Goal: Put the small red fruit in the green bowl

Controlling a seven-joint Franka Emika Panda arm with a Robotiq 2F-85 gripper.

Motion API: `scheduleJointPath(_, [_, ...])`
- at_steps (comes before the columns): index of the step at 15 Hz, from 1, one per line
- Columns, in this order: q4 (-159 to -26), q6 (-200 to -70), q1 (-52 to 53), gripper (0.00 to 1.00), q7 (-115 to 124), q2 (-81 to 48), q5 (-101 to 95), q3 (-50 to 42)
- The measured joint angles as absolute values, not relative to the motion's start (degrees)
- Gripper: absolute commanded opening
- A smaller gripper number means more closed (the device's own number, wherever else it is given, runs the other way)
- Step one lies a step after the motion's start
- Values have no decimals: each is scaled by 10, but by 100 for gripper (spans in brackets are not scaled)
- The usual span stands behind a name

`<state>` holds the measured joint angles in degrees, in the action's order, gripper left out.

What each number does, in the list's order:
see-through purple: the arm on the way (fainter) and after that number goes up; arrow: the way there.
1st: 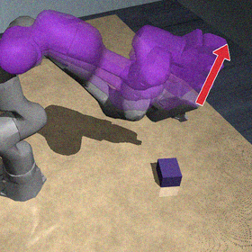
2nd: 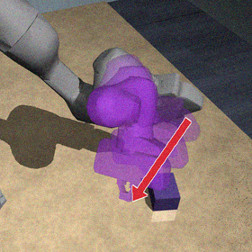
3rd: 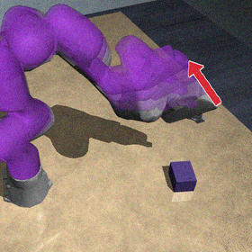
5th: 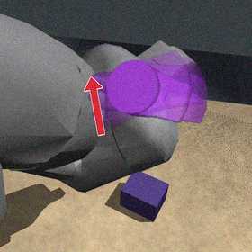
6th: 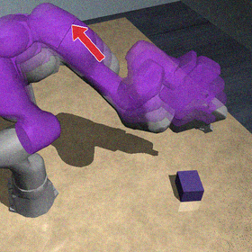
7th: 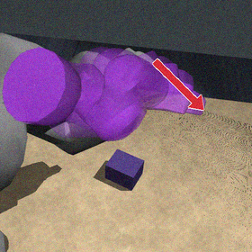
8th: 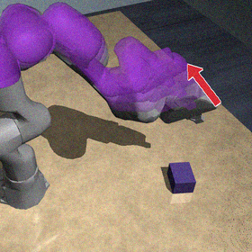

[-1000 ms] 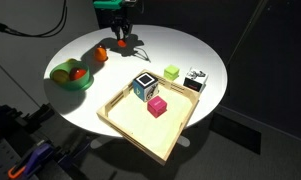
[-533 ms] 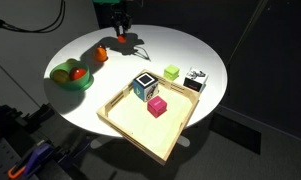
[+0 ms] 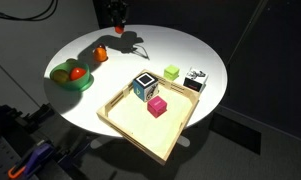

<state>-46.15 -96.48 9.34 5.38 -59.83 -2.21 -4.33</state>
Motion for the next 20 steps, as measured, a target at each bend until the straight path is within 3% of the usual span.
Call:
scheduleJointPath(13, [-753,-983,108,19,53,-380,-41,-32])
scheduleJointPath(20, [-946,-1074,105,19,45,-266,-73,-17])
